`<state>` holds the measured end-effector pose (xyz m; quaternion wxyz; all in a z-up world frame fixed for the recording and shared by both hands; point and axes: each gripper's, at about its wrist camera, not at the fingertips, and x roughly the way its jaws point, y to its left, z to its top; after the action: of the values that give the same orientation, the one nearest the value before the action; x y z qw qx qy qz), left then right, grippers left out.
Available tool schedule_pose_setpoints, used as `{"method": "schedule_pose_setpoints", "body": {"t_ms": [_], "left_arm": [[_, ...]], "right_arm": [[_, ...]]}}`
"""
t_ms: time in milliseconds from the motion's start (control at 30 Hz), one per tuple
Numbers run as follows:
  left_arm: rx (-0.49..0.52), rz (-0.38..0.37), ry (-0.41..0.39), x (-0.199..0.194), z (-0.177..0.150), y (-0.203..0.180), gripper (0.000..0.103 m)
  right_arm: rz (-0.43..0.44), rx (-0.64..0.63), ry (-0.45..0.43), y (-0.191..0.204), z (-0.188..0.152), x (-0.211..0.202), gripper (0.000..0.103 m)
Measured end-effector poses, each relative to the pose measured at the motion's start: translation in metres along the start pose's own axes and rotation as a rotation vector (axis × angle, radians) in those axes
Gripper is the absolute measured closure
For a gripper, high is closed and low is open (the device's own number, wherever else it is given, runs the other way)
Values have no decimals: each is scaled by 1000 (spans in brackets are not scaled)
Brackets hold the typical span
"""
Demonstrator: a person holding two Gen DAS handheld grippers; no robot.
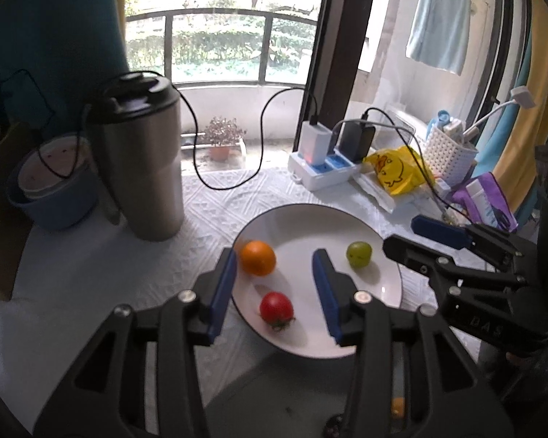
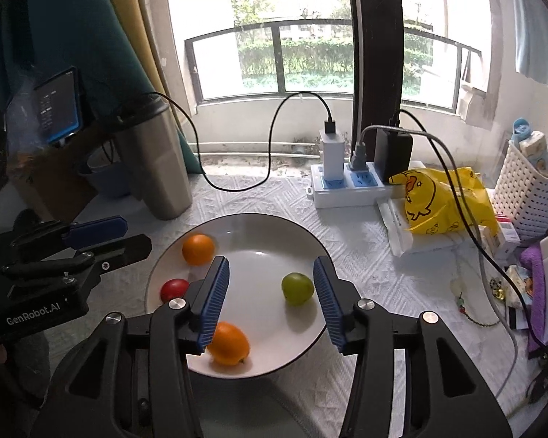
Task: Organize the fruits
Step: 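Move both grippers back over the fruit tray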
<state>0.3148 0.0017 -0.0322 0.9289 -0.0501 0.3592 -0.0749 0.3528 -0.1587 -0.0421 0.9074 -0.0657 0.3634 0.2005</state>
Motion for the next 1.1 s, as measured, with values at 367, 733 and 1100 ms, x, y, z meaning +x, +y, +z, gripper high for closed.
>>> {"method": "schedule_pose_setpoints", "body": {"t_ms": [367, 733, 1100], "left_arm": [[-14, 8, -45, -48, -24, 0, 40], [-45, 24, -22, -68, -63, 5, 39], [-75, 7, 27, -72, -109, 9, 39]], "right_arm": [[5, -13, -30, 14, -17, -42, 52], [-3, -9, 9, 11, -56, -62, 52], [33, 24, 82, 6, -102, -69, 52]]}}
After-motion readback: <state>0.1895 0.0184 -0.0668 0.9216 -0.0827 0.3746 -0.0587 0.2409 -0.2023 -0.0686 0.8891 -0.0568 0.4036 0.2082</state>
